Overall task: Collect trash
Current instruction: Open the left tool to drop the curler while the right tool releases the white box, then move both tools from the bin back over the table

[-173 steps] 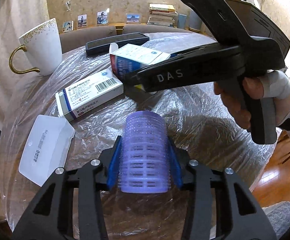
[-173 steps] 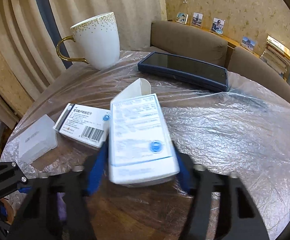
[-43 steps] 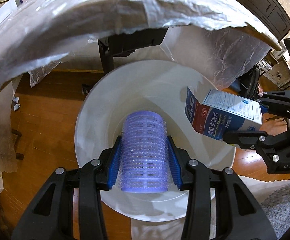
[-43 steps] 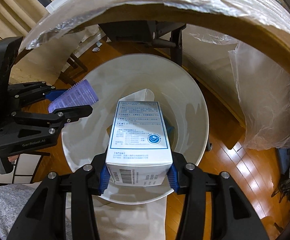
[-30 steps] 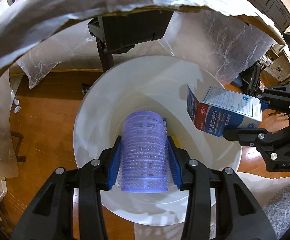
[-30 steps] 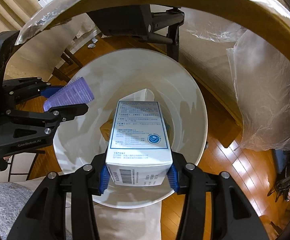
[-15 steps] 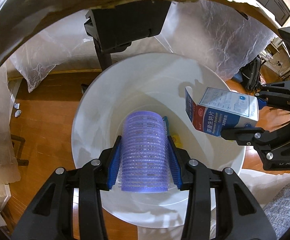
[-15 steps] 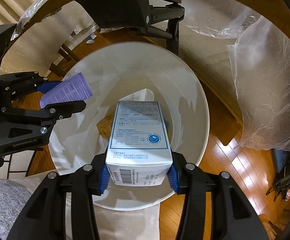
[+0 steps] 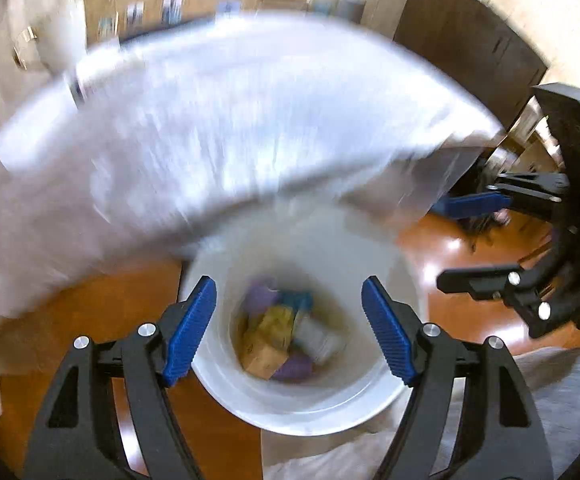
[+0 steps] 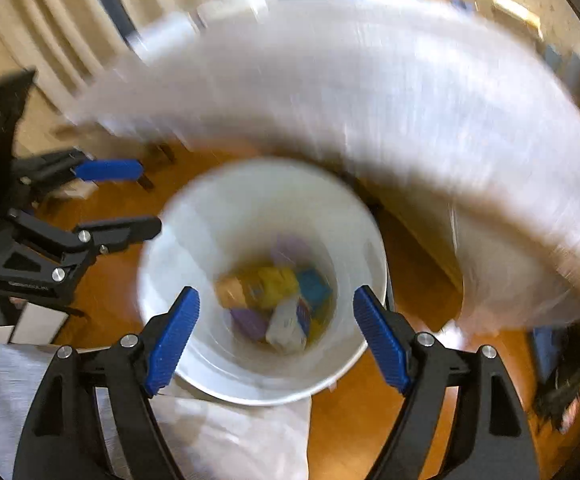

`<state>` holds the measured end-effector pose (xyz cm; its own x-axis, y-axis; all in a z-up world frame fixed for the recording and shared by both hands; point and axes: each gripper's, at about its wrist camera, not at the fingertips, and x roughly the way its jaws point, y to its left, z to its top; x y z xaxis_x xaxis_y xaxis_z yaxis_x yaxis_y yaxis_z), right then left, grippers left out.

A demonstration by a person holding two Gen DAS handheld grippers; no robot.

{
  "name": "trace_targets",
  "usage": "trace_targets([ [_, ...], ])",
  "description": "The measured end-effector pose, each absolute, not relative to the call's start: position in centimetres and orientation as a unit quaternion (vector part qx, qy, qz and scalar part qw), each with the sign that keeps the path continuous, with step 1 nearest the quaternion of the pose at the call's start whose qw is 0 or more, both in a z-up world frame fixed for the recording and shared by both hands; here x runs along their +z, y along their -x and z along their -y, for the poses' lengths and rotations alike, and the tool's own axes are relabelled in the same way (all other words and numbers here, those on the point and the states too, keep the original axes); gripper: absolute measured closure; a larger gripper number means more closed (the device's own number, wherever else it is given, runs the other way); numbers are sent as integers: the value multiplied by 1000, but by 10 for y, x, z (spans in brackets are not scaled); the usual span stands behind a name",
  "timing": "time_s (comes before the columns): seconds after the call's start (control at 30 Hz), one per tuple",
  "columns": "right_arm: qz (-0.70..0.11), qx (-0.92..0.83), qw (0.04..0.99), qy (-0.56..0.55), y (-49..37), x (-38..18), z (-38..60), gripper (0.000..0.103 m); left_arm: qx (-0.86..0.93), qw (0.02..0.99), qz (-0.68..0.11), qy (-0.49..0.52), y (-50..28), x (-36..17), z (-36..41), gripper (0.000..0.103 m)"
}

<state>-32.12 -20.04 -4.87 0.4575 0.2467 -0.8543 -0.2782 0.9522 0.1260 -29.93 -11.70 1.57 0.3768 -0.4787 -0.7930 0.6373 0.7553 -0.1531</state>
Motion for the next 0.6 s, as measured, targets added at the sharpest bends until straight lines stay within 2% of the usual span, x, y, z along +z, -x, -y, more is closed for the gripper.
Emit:
trace_targets([
  [0.03, -470, 158, 868, 25, 320, -30, 199, 10, -342, 833, -427, -86, 300, 29, 110, 15],
  [0.07, -443, 160, 881, 33, 317, -13, 198, 7, -341, 843, -407, -85, 300, 43, 104, 7],
  [0.13, -407, 169, 897, 42, 307, 9, 196, 4, -315, 874, -361, -84, 295, 69, 90, 2],
  [0.23, -371, 172, 911, 57, 279, 25, 191, 4, -258, 904, -331, -77, 270, 84, 69, 2],
  [0.4, -351, 192, 912, 87, 210, 24, 171, 4, -166, 913, -368, -55, 208, 70, 36, 2],
  [0.6, -375, 229, 892, 106, 130, 9, 143, 4, -164, 894, -417, 4, 157, 47, 11, 2],
])
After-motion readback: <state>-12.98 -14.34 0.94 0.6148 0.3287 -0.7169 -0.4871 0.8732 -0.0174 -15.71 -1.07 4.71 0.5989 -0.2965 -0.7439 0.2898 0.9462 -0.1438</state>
